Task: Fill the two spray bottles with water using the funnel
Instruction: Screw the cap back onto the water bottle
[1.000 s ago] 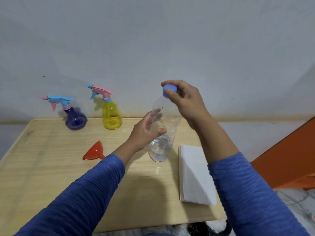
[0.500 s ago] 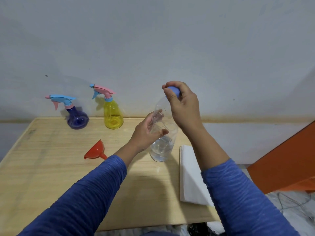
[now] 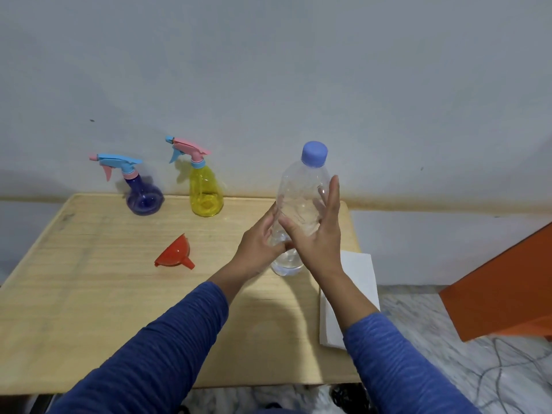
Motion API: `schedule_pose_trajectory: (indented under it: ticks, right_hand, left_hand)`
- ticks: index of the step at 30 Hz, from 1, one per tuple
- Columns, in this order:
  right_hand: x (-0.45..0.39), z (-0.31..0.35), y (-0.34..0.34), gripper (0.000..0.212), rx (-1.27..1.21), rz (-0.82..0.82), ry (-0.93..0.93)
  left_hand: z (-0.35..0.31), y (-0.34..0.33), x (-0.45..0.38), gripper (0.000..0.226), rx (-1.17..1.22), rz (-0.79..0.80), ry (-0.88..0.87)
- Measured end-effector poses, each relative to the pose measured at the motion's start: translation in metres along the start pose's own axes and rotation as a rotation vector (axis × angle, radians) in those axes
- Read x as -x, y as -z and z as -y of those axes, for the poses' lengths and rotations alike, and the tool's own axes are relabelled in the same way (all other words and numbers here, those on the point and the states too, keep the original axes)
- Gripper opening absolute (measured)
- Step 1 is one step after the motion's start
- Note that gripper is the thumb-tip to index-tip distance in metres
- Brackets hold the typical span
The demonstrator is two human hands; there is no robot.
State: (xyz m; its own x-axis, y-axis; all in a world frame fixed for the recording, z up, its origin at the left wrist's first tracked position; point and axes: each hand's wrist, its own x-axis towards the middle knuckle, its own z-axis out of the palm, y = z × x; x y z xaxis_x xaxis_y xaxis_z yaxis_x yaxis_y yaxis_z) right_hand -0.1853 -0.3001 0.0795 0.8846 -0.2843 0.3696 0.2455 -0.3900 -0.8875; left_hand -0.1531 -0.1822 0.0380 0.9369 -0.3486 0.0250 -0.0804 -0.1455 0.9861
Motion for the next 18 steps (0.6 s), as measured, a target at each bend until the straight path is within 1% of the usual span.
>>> schedule_pose_trajectory:
  ticks: [4,7,9,11,12,13,15,17,18]
  right_hand:
    - [-0.001,-0.008,0.0,0.109,0.014,0.024,0.007]
    - [-0.005,-0.014,-0.001,0.106,0.016,0.008,0.017]
    - [-0.006,-0.017,-0.003,0.102,0.006,-0.003,0.03]
    - [-0.005,-0.02,-0.007,0.099,0.0,-0.01,0.041]
    - [-0.005,-0.02,-0.009,0.098,0.001,-0.013,0.047]
    - [-0.004,-0.021,-0.01,0.097,0.004,-0.016,0.053]
    - [-0.004,-0.02,-0.014,0.098,0.014,-0.02,0.062]
    - [-0.004,-0.018,-0.018,0.098,0.02,-0.014,0.068]
    - [-0.003,-0.017,-0.02,0.098,0.022,-0.011,0.07]
  left_hand:
    - [0.005,-0.003,-0.001,0.087,0.026,-0.034,0.017]
    - [0.007,-0.001,-0.001,0.087,0.012,-0.033,0.007]
    - [0.008,0.005,0.001,0.083,-0.029,-0.039,0.005]
    - [0.01,0.016,0.007,0.073,-0.124,-0.092,0.007]
    - [0.014,0.025,0.011,0.066,-0.216,-0.13,0.011]
    - [0.02,0.036,0.014,0.059,-0.365,-0.156,0.009]
    - [0.036,0.063,0.019,0.049,-0.738,-0.173,0.043]
    - [0.05,0.094,0.025,0.049,-1.001,-0.175,0.163]
    - [0.055,0.108,0.027,0.052,-1.07,-0.167,0.221]
